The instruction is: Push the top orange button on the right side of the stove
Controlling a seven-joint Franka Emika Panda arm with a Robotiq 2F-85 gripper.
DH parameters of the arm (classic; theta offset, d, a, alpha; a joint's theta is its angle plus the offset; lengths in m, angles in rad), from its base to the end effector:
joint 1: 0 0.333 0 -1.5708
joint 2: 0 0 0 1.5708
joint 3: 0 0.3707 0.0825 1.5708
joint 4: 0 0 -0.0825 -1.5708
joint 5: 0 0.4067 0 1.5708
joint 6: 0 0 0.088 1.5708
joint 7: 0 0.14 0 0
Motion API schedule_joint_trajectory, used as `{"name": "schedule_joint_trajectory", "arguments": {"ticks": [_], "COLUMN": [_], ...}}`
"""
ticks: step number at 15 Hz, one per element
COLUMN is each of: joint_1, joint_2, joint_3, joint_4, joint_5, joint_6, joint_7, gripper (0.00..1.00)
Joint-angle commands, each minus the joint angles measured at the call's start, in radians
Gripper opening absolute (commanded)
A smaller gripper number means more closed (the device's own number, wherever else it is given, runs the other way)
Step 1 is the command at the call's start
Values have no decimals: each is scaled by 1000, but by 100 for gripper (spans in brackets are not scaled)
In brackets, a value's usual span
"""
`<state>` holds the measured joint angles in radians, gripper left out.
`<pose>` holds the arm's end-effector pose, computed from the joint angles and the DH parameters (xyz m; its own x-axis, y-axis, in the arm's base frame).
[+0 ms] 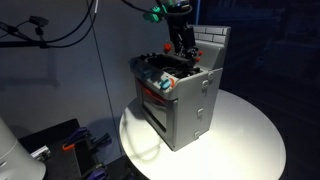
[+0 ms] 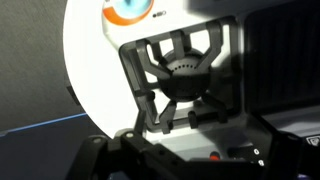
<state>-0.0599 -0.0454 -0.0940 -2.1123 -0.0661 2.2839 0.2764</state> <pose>0.5713 -0.0924 0.4682 0.9008 -0.3741 0.2206 -0.3821 -0.9241 -0.0066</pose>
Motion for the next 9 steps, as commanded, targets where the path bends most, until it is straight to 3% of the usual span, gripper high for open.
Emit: {"name": "schedule_joint_trajectory", "arguments": {"ticks": [1, 4, 9], "joint_1": [-6, -9, -14], "joint_2": [-87, -133, -180], "joint_3": [6, 5, 9], "joint_4": [-24, -17, -8], "joint_5": [61, 77, 56], "joint_6": [-149, -268, -367], "joint_7": [-94, -130, -112], "gripper": [100, 100, 100]}}
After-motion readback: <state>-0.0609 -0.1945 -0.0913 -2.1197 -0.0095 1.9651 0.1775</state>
